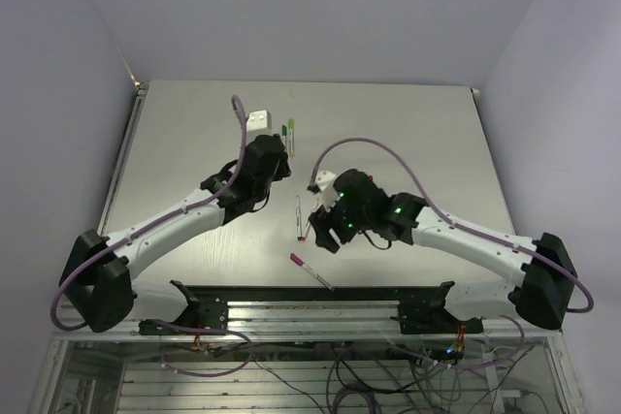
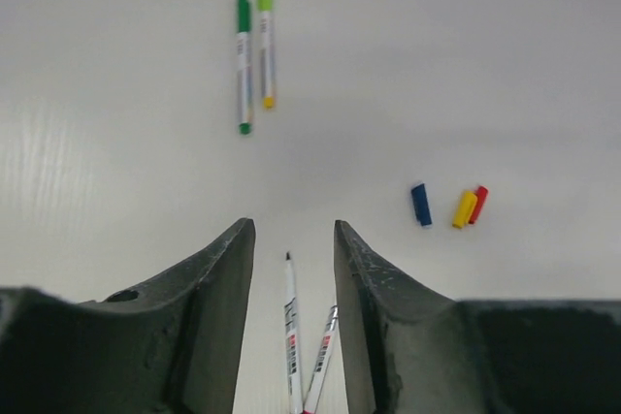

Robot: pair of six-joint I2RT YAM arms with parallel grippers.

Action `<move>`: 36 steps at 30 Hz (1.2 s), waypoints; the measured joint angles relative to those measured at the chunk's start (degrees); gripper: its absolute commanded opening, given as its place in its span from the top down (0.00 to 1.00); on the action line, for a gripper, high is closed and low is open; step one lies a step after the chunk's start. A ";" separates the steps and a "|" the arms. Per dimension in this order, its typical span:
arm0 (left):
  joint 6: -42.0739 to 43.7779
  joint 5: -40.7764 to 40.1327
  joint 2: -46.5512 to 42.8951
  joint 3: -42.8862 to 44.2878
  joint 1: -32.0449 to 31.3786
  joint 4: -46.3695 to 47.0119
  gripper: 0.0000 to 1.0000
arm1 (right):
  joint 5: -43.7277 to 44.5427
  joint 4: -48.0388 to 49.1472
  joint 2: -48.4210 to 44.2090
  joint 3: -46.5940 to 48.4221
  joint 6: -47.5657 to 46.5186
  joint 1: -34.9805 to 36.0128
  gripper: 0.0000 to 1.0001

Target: Insert the pens into the pen caps

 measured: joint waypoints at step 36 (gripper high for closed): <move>-23.08 -14.03 -23.34 -10.49 0.17 -25.22 0.33 | 2.05 9.66 26.03 1.60 0.96 13.46 1.00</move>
